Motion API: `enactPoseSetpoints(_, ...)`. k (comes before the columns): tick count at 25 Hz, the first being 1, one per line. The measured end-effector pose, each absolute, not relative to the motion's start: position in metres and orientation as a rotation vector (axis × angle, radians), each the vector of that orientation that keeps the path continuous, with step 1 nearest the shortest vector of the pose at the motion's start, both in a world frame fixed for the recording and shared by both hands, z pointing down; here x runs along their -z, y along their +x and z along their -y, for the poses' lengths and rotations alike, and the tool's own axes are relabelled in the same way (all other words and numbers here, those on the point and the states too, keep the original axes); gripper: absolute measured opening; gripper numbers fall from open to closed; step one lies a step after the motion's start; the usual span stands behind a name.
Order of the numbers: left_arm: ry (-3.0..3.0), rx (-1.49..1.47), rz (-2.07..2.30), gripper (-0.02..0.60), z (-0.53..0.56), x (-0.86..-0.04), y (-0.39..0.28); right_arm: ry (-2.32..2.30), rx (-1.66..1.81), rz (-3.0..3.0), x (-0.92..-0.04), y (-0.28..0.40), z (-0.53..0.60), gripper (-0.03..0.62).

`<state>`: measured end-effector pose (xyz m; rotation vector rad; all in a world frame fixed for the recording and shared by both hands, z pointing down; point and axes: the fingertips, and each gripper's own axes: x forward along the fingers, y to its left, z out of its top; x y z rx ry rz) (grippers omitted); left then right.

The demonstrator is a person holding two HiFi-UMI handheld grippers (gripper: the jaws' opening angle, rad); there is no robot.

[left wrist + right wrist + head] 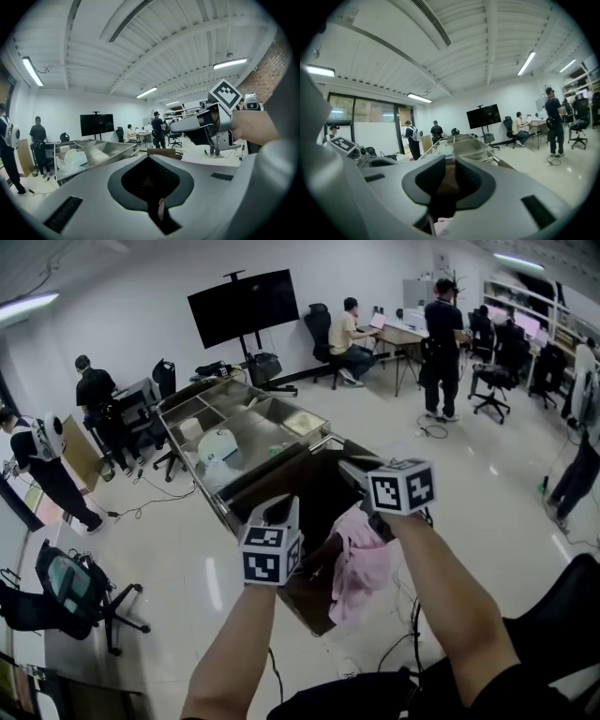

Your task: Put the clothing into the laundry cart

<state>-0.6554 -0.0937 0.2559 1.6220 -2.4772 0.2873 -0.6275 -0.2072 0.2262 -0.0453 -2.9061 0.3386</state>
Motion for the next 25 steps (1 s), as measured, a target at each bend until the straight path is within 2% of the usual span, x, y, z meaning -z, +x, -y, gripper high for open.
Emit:
enactPoseSetpoints(2, 1.656, -0.301, 2.458, 0.000, 0.086, -0.255, -0.642, 0.019, -0.358, 2.914, -0.229, -0.609, 0.203, 0.002)
enactPoseSetpoints(18, 1.824, -0.260, 2.265, 0.000, 0.026, -0.310, -0.537, 0.407, -0.487, 2.826, -0.304, -0.430, 0.145, 0.002)
enactPoseSetpoints(25, 1.795, -0.308, 2.231, 0.000, 0.010, -0.338, -0.515, 0.408, -0.477, 2.787, -0.337, -0.395, 0.128, 0.002)
